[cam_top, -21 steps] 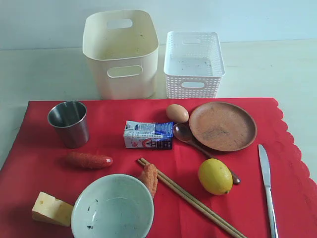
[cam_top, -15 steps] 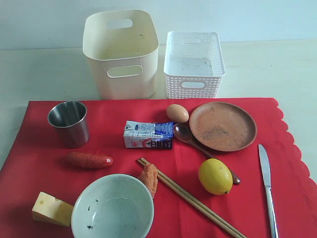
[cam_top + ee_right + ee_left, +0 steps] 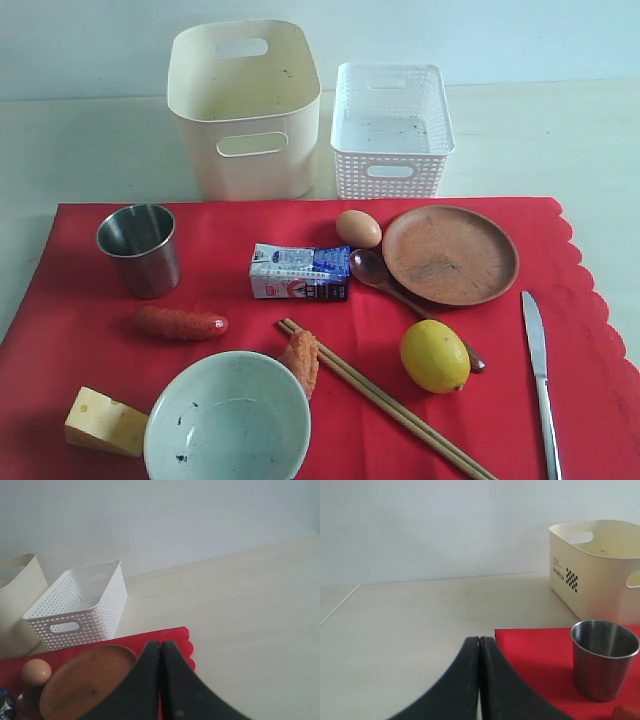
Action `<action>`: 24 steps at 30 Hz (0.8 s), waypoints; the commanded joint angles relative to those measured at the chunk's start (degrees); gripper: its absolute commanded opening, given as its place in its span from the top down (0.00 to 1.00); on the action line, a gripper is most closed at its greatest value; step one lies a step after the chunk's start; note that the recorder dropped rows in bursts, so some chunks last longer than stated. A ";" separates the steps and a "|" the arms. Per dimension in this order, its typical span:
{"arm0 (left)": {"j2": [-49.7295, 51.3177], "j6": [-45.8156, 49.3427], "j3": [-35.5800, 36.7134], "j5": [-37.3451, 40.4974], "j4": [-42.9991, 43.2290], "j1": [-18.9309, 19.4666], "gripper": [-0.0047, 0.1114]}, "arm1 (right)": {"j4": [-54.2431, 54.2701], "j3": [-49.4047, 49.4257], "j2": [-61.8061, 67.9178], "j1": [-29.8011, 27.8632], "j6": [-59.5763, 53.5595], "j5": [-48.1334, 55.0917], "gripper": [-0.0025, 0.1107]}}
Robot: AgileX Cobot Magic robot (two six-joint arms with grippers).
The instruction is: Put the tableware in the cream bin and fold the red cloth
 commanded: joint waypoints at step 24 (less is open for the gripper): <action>-0.36 -0.28 -0.03 -0.41 0.20 0.15 0.96 | 17.67 -0.28 -0.35 -0.13 -1.30 -20.29 0.98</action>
